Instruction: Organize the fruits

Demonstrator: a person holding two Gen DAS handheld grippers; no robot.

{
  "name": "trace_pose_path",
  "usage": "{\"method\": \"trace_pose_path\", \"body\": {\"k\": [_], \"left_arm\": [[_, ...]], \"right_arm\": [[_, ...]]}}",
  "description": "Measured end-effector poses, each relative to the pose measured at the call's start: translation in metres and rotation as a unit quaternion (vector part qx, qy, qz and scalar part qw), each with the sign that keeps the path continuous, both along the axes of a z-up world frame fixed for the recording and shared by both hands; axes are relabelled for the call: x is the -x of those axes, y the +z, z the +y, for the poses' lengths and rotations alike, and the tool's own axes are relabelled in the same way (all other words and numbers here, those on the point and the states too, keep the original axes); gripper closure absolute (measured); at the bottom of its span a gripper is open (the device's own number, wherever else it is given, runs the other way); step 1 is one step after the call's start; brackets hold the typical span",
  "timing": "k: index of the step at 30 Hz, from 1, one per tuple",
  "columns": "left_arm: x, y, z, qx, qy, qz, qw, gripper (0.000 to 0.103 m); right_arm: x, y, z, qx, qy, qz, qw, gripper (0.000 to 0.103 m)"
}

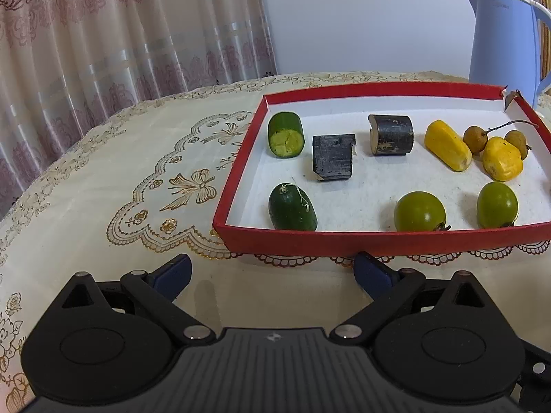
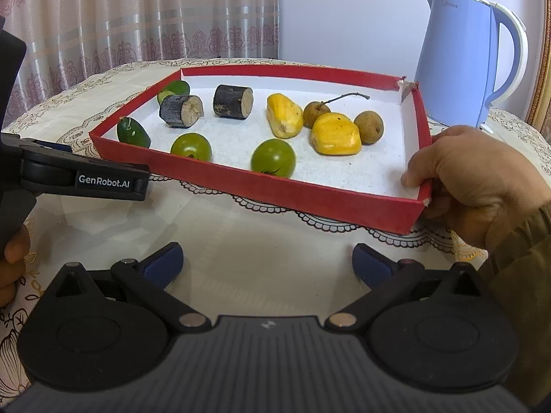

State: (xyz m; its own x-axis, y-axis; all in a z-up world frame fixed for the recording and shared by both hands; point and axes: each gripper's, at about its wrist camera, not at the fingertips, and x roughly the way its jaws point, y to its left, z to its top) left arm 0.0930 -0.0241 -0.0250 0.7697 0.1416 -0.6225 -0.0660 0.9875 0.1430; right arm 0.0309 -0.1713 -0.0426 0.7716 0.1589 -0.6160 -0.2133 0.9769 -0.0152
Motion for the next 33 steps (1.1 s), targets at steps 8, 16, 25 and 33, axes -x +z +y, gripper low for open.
{"method": "trace_pose_path", "body": {"k": [8, 16, 25, 33], "left_arm": [[0.001, 0.000, -0.001, -0.004, -0.002, -0.001, 1.0000, 0.002], [0.001, -0.001, -0.004, -0.013, -0.002, -0.002, 0.9999, 0.002], [0.004, -0.002, -0.011, -0.031, -0.004, -0.006, 0.9995, 0.002], [0.006, -0.003, -0.015, -0.034, -0.004, -0.005, 0.9994, 0.002]], "right_arm": [[0.000, 0.000, -0.001, 0.000, 0.000, 0.000, 1.000, 0.000], [0.000, 0.000, -0.001, 0.000, 0.000, 0.000, 1.000, 0.000], [0.000, -0.002, -0.001, 0.000, 0.000, -0.001, 1.000, 0.000], [-0.002, -0.003, -0.002, -0.001, 0.000, -0.001, 1.000, 0.000]]}}
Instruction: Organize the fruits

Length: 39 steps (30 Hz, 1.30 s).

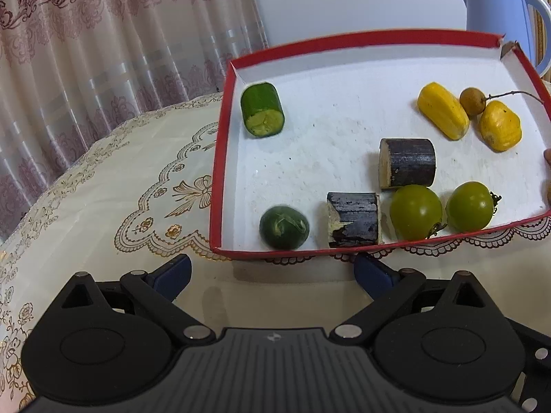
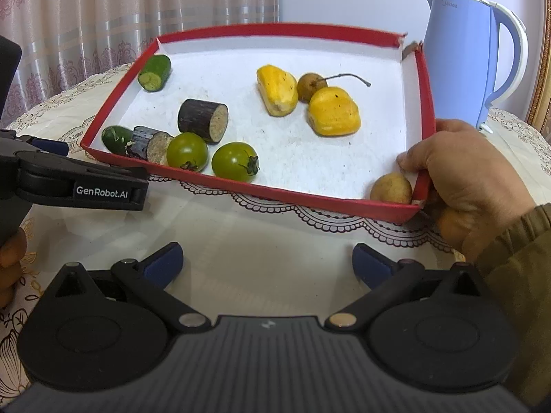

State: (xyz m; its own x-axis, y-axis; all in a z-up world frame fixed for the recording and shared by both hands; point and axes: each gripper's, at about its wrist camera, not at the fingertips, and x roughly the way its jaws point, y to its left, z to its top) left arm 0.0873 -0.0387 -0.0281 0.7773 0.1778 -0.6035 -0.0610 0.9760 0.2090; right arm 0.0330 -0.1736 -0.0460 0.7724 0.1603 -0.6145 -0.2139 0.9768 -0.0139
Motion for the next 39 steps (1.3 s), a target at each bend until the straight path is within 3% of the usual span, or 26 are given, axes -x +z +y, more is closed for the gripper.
{"method": "trace_pose_path", "body": {"k": [39], "left_arm": [[-0.0009, 0.0024, 0.0010, -0.003, 0.003, -0.001, 1.0000, 0.000]], "right_arm": [[-0.0016, -0.0030, -0.0045, -0.001, 0.000, 0.000, 1.000, 0.000]]}}
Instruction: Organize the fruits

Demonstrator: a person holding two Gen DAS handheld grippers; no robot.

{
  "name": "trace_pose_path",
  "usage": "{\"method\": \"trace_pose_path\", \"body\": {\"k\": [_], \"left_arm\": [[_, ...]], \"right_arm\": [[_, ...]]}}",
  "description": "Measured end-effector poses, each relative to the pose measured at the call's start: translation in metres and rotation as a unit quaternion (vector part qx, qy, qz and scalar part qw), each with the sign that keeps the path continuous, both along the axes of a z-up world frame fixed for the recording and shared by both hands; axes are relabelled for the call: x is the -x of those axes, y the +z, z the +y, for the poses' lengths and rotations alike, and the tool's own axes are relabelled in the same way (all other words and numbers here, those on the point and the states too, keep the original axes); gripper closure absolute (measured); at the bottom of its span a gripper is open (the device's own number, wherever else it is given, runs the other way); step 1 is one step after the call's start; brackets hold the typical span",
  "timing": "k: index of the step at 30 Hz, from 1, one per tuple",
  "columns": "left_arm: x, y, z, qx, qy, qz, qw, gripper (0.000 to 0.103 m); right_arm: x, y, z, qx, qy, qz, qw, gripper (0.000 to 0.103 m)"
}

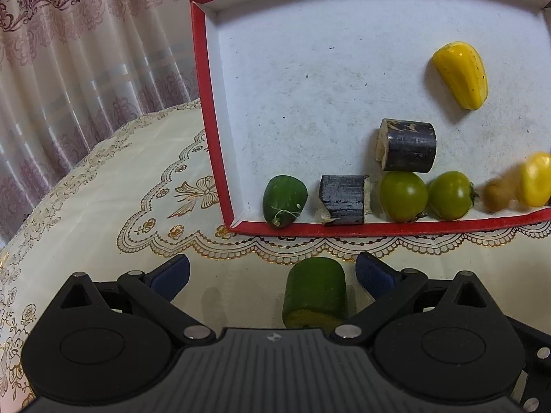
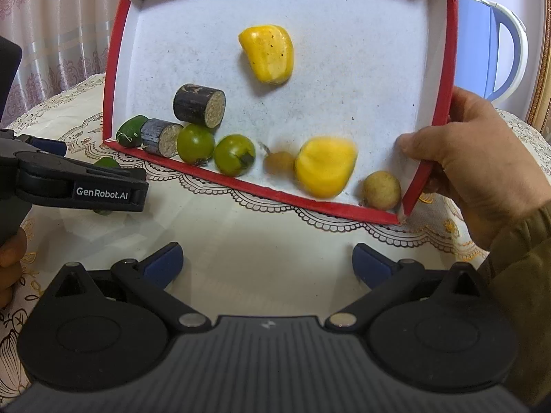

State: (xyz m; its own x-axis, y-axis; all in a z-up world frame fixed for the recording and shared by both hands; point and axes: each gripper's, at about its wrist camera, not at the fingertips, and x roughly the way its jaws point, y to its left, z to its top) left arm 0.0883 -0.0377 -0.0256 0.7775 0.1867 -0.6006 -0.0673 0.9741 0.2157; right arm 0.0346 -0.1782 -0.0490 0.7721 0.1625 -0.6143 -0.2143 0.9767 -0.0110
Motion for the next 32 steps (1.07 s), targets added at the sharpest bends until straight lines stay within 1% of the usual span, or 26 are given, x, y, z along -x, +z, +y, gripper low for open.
{"method": "trace_pose_path", "body": {"k": [26, 30, 32], "left_arm": [[0.0003, 0.0012, 0.0027, 0.006, 0.003, 0.005, 1.0000, 0.000], [0.0029, 0.0026, 0.0038, 0.000, 0.013, -0.007, 0.9999, 0.000], [0.0050, 0.0042, 0.0050, 0.006, 0.003, -0.010, 0.9999, 0.000]], "right_arm": [[-0.0018, 0.0004, -0.0012, 0.000, 0.000, 0.000, 1.000, 0.000], [-0.0016, 0.0003, -0.0005, 0.000, 0.000, 0.000, 1.000, 0.000], [-0.0018, 0.0004, -0.0011, 0.000, 0.000, 0.000, 1.000, 0.000]]}}
